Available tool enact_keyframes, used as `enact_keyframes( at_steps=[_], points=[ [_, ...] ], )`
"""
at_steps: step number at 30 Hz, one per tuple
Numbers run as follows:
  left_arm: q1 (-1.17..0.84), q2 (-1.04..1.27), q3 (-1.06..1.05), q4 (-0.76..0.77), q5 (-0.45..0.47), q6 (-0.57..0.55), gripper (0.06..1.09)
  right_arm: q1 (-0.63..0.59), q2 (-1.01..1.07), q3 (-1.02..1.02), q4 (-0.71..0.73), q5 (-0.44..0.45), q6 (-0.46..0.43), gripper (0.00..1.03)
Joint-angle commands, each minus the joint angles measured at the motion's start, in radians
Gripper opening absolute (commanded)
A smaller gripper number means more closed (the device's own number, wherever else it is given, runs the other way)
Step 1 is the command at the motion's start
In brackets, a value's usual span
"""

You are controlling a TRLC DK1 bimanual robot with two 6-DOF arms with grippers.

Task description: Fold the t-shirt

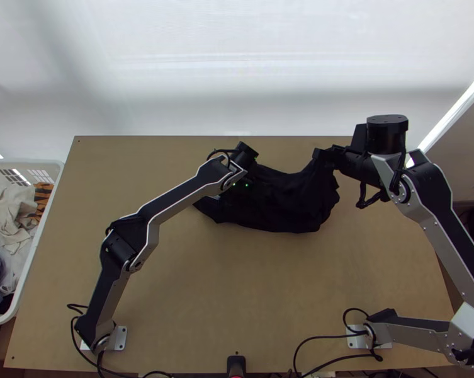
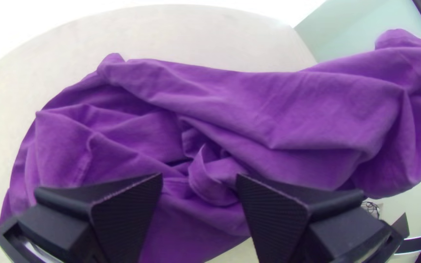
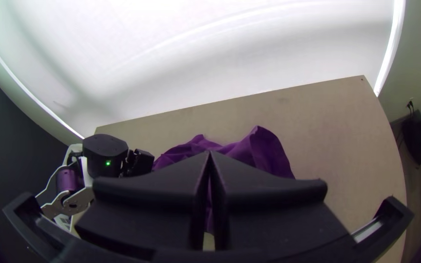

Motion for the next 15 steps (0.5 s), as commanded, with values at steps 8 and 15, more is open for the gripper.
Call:
enact_keyframes(
  at_steps=[8, 15],
  points=[
    [-0.005, 0.029, 0.049, -0.005, 0.053, -0.090, 0.28, 0.011, 0.009, -0.001, -0.005, 0.012, -0.018, 0.03],
    [0.082, 0.009, 0.062, -0.010, 0.036, -0.096, 0.10, -0.012, 0.011, 0.024, -0.005, 0.018, -0.016, 0.03]
  ],
)
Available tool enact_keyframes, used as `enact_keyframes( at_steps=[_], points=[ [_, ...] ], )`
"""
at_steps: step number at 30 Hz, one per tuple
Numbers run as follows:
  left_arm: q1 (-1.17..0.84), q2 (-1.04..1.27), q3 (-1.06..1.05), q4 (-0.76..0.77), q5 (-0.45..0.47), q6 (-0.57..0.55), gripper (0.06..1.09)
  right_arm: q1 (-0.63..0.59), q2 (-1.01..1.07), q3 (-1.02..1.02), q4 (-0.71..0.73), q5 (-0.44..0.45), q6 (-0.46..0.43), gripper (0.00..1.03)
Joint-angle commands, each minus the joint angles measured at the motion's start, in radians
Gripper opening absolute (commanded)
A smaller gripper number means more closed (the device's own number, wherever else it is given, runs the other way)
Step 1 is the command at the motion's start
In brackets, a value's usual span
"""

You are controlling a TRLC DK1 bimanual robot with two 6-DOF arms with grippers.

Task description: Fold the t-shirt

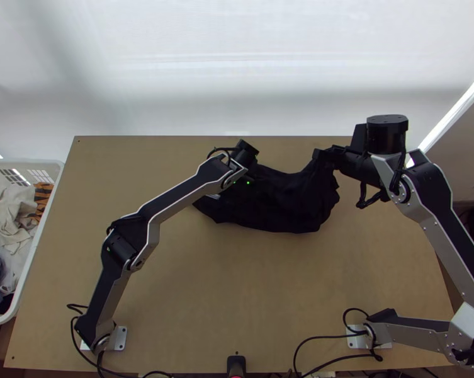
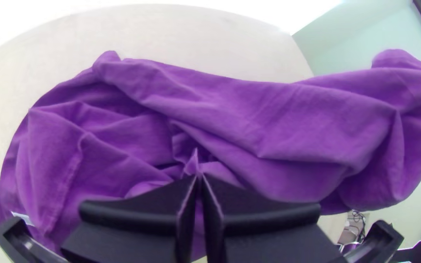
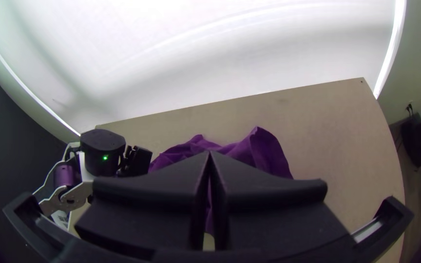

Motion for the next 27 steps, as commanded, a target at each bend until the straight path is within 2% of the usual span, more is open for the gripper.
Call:
enact_keyframes(
  at_steps=[1, 6, 15, 23, 27],
  points=[
    [0.094, -0.025, 0.042, -0.014, -0.005, -0.030, 0.10, -0.022, 0.011, 0.030, -0.005, 0.015, -0.002, 0.03],
    [0.281, -0.185, 0.211, -0.094, 0.003, -0.073, 0.10, -0.093, 0.011, 0.095, -0.005, 0.020, -0.001, 0.03],
    [0.488, -0.552, 0.154, -0.052, 0.004, -0.070, 0.10, -0.216, -0.011, 0.148, 0.025, 0.048, -0.010, 0.03],
    [0.513, -0.716, 0.151, -0.029, -0.002, -0.075, 0.10, -0.174, -0.080, 0.217, 0.055, 0.075, -0.062, 0.03],
    [0.507, -0.771, 0.146, -0.025, -0.009, -0.075, 0.10, -0.142, -0.136, 0.257, 0.115, 0.077, -0.100, 0.03]
  ],
)
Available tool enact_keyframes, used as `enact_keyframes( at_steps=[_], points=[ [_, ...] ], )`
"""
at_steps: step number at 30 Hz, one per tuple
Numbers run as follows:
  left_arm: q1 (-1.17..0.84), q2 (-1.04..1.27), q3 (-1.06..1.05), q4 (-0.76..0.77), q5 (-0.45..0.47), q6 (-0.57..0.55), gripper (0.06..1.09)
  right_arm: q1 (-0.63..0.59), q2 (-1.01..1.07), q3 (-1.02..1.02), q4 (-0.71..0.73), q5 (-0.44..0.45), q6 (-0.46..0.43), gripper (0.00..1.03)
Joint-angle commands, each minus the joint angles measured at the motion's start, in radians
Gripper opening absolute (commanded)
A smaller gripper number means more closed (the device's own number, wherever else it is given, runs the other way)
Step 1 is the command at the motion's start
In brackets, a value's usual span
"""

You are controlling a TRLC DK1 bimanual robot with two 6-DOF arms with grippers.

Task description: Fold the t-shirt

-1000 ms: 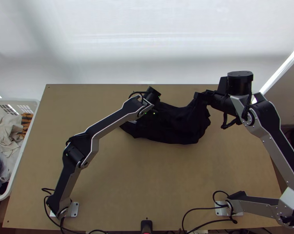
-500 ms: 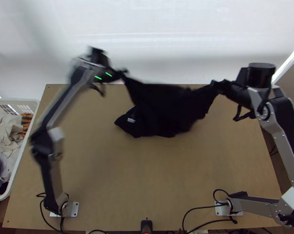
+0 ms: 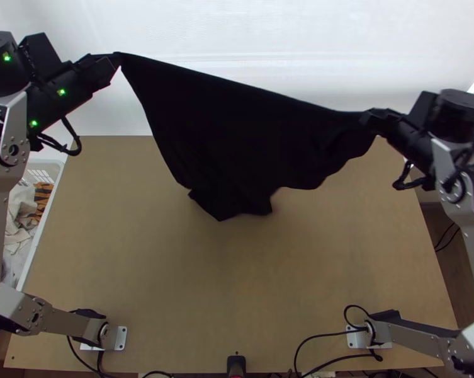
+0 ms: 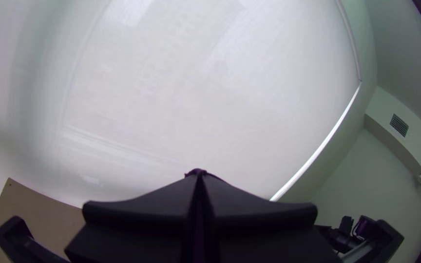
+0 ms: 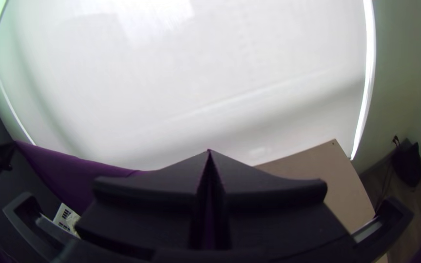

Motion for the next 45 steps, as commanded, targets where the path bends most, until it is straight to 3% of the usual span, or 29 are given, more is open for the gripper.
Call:
enact_keyframes(
  at_steps=[1, 13, 22, 24, 27, 32, 39, 45],
  points=[
    [0.006, -0.071, -0.005, 0.022, -0.011, -0.029, 0.10, 0.022, -0.086, 0.078, 0.057, 0.018, -0.048, 0.03],
    [0.006, -0.285, -0.144, 0.086, -0.091, 0.009, 0.10, 0.078, -0.233, 0.194, 0.189, 0.025, -0.083, 0.03],
    [0.060, -0.578, -0.411, 0.069, -0.114, 0.015, 0.10, 0.175, -0.379, 0.139, 0.028, 0.018, -0.072, 0.03],
    [0.072, -0.634, -0.499, 0.068, -0.112, 0.015, 0.10, 0.195, -0.409, 0.083, 0.014, 0.018, -0.054, 0.03],
    [0.082, -0.711, -0.638, 0.065, -0.112, 0.014, 0.10, 0.206, -0.448, -0.036, -0.023, 0.007, 0.064, 0.03],
    [0.092, -0.792, -0.822, 0.059, -0.112, 0.014, 0.10, 0.247, -0.511, -0.312, -0.039, -0.031, 0.170, 0.03],
    [0.095, -0.828, -1.124, 0.098, -0.112, 0.023, 0.10, 0.246, -0.469, -0.560, -0.012, -0.064, 0.230, 0.03],
    [0.100, -0.731, -1.296, 0.250, -0.106, 0.042, 0.10, 0.236, -0.369, -0.712, 0.171, -0.064, 0.226, 0.03]
  ],
)
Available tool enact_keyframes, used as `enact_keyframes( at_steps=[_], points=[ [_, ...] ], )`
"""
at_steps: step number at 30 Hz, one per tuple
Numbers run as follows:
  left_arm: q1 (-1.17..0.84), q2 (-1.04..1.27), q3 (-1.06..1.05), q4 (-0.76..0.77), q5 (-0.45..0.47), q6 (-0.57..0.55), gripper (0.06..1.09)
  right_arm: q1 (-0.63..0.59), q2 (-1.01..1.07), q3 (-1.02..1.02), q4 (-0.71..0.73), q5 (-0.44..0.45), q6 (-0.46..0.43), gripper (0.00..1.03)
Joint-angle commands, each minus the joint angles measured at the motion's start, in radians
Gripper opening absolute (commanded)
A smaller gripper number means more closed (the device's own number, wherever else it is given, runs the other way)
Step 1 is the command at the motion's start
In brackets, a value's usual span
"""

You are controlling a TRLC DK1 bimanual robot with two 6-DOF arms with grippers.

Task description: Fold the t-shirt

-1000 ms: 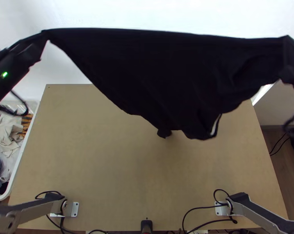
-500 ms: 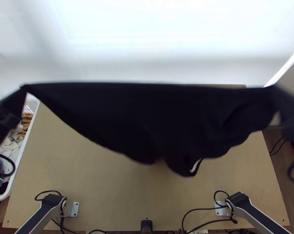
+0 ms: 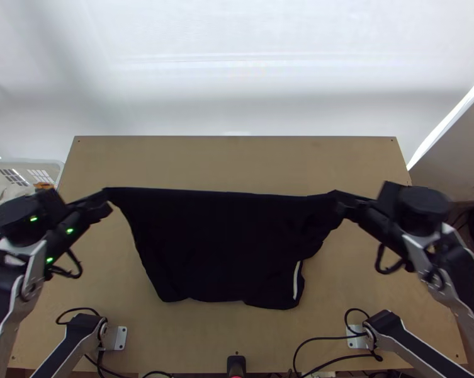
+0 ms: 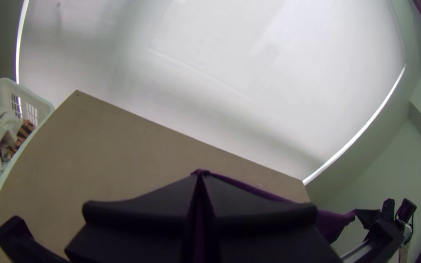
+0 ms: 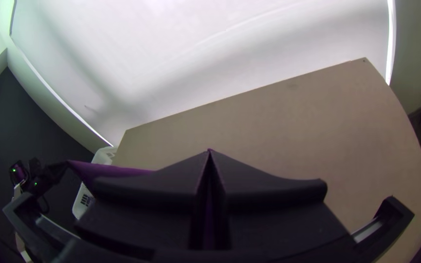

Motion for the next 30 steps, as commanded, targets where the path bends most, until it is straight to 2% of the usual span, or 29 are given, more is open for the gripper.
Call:
enact_keyframes(
  at_steps=[1, 5, 15, 28, 30],
  points=[
    [0.018, 0.076, -0.066, 0.105, -0.004, 0.017, 0.10, -0.008, 0.074, -0.052, 0.103, 0.002, 0.023, 0.03],
    [0.045, 0.241, -0.059, 0.228, -0.002, 0.017, 0.10, -0.077, 0.250, -0.029, 0.236, 0.002, 0.015, 0.03],
    [0.085, 0.670, 0.148, 0.363, -0.002, 0.004, 0.10, -0.160, 0.620, 0.189, 0.342, 0.009, 0.015, 0.03],
    [0.002, 0.785, 0.191, 0.369, -0.034, -0.020, 0.10, -0.180, 0.910, 0.387, 0.402, 0.058, 0.107, 0.04],
    [-0.001, 0.790, 0.193, 0.369, -0.041, -0.020, 0.10, -0.178, 0.921, 0.403, 0.386, 0.071, 0.110, 0.26]
  ],
)
